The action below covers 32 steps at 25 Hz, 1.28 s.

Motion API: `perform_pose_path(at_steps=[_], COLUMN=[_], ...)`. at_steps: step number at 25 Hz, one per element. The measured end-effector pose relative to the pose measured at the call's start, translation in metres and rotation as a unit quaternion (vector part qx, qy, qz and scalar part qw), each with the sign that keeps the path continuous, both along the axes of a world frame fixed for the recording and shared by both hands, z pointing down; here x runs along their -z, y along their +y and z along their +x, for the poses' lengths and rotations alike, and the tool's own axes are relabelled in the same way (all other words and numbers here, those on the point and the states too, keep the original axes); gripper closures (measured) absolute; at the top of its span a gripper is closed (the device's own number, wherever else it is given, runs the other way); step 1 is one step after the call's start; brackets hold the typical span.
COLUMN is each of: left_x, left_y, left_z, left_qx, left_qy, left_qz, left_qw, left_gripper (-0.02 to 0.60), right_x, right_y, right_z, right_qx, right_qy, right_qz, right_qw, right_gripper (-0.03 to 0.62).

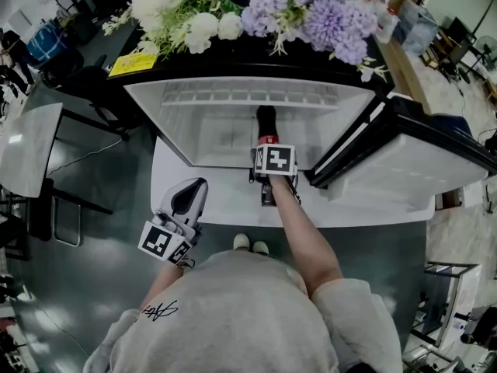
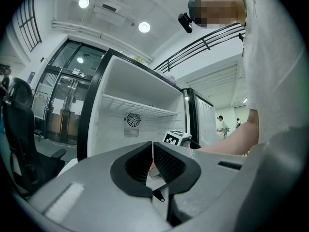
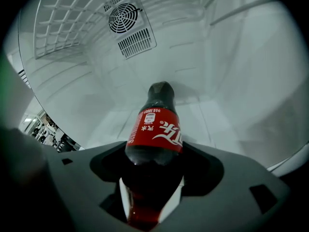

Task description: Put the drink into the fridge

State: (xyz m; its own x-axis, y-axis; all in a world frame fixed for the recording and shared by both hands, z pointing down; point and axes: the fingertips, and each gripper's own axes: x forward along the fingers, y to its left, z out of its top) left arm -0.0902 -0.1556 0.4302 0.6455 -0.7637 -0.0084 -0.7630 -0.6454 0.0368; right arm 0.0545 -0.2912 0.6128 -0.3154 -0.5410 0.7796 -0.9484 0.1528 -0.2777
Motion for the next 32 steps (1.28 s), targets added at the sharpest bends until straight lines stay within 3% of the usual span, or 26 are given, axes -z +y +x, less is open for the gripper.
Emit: perform_pose_path(at_steps=[13,18,30,32], left_x=[-0.004,-0.005,-0.005,-0.005], left_y=[0.002,0.002,0.001,0.001], left_z=[-0.002,-0.009,-0.013,-0.012], left_qx=[0.000,0.009,0.012,0.011], left_qy=[0.000,0.000,0.001,0.002], left_qz=[-0.007,-0.009,-0.009,-0.009], left_qw=[1.0000,0.9999,0.9999,0.9999], left_gripper=[0.571,0.569,0.569,0.571], right_x=[0.006,0.014,0.013,0.009], right_y=[-0.006,-0.025,-0.031,-0.024], right_z=[-0.008,-0.019,-0.023,-0.022], right_qx=[0.006,0.013,0.006,0.003], right_qy=[0.013,-0.002,-0.014,-0.011], right_qz=[0.031,0.091,0.093,0.075], right_qw=[0.999,0.996,0.996,0.997], right_gripper=[0.273,0.273,0.273,0.273])
